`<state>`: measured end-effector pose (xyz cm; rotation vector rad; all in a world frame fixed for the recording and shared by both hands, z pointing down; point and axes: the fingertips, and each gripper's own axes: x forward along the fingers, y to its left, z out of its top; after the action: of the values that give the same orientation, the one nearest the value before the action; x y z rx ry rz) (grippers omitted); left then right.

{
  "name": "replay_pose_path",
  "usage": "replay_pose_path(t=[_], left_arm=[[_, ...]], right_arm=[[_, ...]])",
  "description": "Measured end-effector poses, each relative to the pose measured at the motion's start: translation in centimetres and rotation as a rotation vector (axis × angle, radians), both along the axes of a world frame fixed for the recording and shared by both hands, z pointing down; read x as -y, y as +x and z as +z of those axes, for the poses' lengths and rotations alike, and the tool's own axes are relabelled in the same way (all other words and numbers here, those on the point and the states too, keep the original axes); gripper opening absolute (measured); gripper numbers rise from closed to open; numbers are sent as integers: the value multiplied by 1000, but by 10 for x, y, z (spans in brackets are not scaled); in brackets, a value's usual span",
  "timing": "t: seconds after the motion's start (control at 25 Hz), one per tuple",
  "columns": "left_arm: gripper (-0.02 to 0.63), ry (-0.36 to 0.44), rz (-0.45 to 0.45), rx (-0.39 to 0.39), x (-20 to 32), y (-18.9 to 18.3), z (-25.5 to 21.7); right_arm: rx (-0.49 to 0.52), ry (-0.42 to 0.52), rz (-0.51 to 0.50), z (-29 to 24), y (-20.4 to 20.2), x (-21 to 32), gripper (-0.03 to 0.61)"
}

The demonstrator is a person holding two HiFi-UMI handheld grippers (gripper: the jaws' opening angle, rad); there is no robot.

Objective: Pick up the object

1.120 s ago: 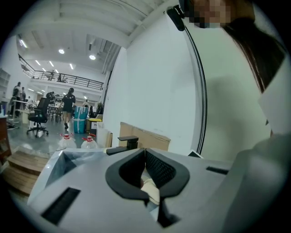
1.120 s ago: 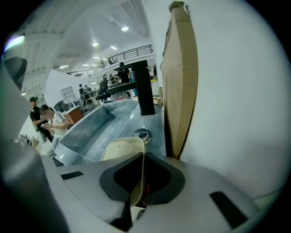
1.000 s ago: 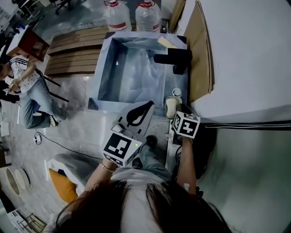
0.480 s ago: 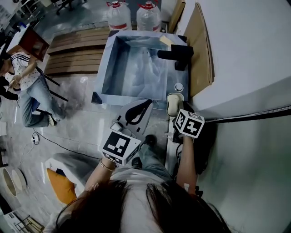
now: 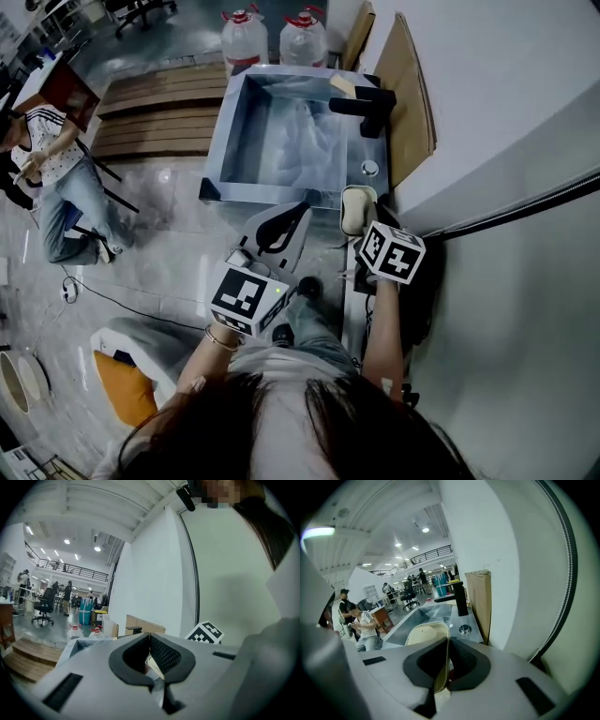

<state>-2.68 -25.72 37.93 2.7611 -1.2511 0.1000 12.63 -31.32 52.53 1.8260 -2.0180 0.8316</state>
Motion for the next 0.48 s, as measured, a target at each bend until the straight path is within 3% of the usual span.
replay_pose_path(t=[0.48], left_arm=[[9, 51, 21, -37, -69, -20, -24]], right_arm=[[-2, 76, -7, -49, -32, -66, 34]])
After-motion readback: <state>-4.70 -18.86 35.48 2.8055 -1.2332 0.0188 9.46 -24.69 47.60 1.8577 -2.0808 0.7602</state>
